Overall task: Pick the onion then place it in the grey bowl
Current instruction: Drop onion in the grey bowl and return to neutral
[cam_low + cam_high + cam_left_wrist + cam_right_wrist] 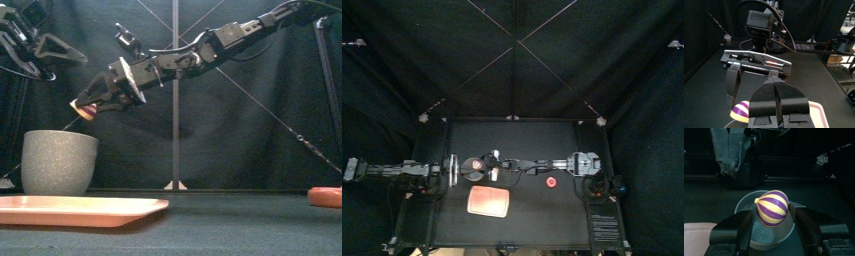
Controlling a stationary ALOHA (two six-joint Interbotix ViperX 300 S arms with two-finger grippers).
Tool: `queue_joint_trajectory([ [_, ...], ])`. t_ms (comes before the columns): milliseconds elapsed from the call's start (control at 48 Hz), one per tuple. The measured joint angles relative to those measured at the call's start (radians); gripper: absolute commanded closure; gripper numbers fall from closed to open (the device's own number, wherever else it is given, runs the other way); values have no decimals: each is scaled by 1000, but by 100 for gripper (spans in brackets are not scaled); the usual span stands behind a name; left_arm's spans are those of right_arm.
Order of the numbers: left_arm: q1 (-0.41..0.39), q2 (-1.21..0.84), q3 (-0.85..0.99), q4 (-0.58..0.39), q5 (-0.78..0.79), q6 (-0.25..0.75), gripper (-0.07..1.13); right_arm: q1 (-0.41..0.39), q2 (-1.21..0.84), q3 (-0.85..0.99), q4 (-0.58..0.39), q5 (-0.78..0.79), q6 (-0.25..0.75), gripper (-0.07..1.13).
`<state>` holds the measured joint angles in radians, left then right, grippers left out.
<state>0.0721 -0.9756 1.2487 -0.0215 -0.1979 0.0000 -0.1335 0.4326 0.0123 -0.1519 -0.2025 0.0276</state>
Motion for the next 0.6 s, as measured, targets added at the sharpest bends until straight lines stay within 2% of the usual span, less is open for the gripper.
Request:
queue_joint_trajectory([
  [229, 0, 0, 0, 0, 0, 0, 100, 0, 3, -3, 0, 0, 0, 9],
  [604, 0, 0, 0, 0, 0, 0, 100, -2, -2, 21, -2, 25, -6, 9],
])
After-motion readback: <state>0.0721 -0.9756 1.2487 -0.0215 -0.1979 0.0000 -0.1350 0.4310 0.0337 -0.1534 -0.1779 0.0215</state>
